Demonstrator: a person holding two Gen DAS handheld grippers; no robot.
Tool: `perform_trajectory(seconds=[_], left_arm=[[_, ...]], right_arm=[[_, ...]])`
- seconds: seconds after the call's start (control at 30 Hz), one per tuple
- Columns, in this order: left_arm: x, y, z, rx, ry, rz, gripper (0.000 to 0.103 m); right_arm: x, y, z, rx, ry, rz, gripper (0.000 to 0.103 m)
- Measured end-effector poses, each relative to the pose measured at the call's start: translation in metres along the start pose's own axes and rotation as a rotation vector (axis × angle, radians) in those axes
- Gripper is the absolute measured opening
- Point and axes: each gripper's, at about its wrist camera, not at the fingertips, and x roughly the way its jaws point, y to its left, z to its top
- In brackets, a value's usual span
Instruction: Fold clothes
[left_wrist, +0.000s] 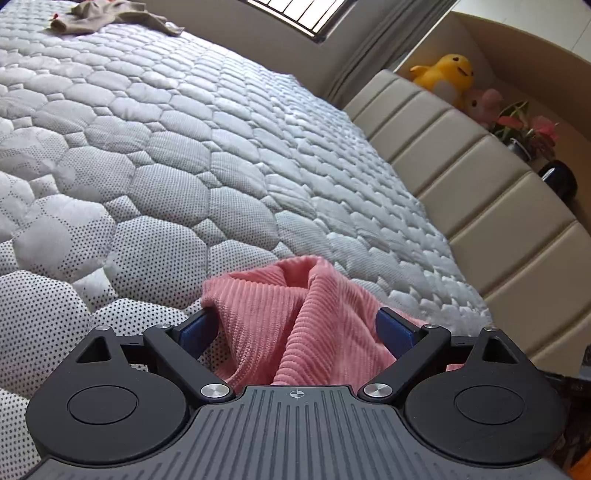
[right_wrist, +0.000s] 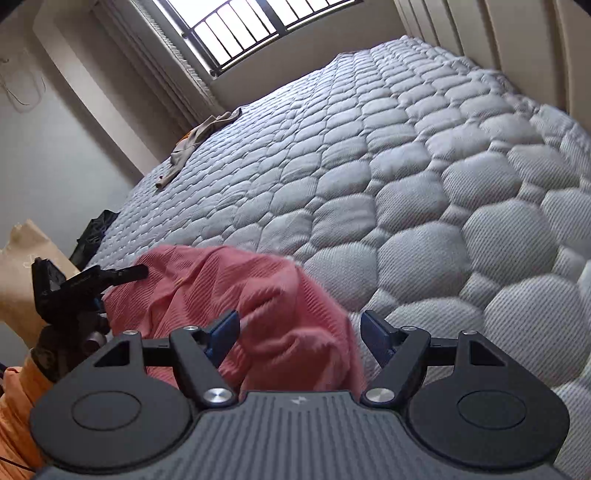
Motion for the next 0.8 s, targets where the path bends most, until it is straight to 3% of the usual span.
perform_trajectory(seconds=[0.07,0.1,0.13,0.17,0.2,0.37,0.53,0.6,0.63,0.67,0.73,0.8], left_arm=[[0.004,-0.003,-0.004,0.011,-0.002,0.004,0.093],[0.004,-0.006,-0.006,0.024,-0.004,0.007,0.079],[0.004,-0.01,-0.008,0.03,-0.002,0.012,0.073],[0.002,-0.012,-0.009,0.035,-0.003,0.013,0.066],[0.0,-0.015,-0.01,0.039,-0.004,0.014,0.054],[-0.033,-0.028,-0.009,0.048,-0.04,-0.012,0.029],[-0.07,-0.049,-0.016,0.047,-0.081,-0.127,0.023],[-0.08,-0.06,-0.022,0.052,-0.087,-0.184,0.022],[-0.078,-0.065,-0.028,0.059,-0.065,-0.201,0.023],[-0.074,-0.07,-0.034,0.067,-0.038,-0.216,0.023],[-0.068,-0.076,-0.045,0.1,0.001,-0.208,0.03],[-0.066,-0.077,-0.052,0.125,0.018,-0.202,0.047]], right_arm=[[0.011,0.015,-0.01,-0.043,0.002,0.03,0.073],[0.018,0.025,-0.012,-0.086,0.004,0.026,0.071],[0.024,0.035,-0.013,-0.144,0.007,0.005,0.056],[0.029,0.046,-0.013,-0.202,0.009,-0.017,0.03],[0.033,0.055,-0.009,-0.252,0.005,-0.038,0.022],[0.031,0.073,0.042,-0.395,-0.098,-0.102,0.014],[0.058,0.091,0.111,-0.543,-0.198,-0.177,0.015],[0.084,0.092,0.13,-0.57,-0.181,-0.213,0.026],[0.097,0.089,0.138,-0.563,-0.186,-0.265,0.036],[0.105,0.084,0.144,-0.547,-0.202,-0.311,0.039],[0.106,0.073,0.149,-0.493,-0.243,-0.362,0.04],[0.091,0.064,0.146,-0.428,-0.269,-0.352,0.047]])
